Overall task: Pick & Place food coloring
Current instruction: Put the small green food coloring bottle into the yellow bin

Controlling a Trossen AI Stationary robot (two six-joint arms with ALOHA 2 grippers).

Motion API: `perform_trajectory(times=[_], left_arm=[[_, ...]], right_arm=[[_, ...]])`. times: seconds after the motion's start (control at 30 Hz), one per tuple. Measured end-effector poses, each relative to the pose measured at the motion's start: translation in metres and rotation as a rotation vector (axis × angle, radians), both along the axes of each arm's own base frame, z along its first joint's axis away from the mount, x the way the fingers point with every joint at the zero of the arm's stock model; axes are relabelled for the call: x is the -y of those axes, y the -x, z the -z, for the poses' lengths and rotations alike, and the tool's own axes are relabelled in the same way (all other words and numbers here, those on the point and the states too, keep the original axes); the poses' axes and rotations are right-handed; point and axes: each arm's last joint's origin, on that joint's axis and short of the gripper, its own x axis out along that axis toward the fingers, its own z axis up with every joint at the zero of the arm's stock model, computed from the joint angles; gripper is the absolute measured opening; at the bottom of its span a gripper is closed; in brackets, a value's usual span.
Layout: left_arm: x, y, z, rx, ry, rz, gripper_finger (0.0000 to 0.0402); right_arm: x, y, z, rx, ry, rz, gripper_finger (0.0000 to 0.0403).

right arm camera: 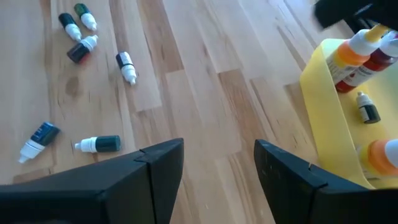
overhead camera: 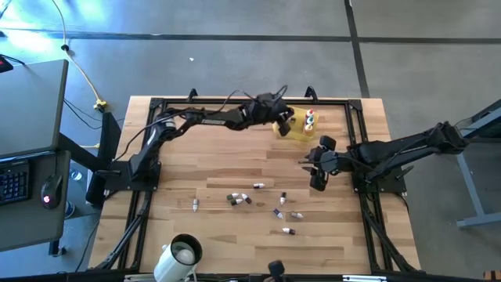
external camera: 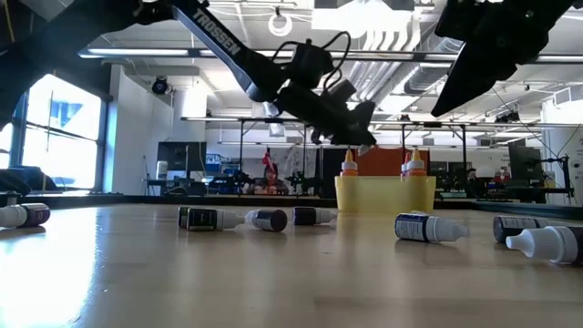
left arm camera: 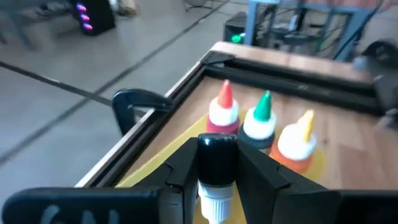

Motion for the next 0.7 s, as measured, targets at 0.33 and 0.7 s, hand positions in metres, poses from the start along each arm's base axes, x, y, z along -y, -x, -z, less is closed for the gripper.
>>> perform_trajectory(times=[0.33, 0.7], left_arm=[[0.002, -0.001, -0.001, -0.033, 0.012, 0.054, 0.0167], [0.033, 0.038, -0.097, -0.030, -0.027, 0.332, 0.0177]], right_arm=[[0.001, 0.000, -0.001, -0.010, 0.088, -0.019, 0.0190], [-0.005, -0.013, 0.014, 0.171, 0.183, -0.327, 0.0190]])
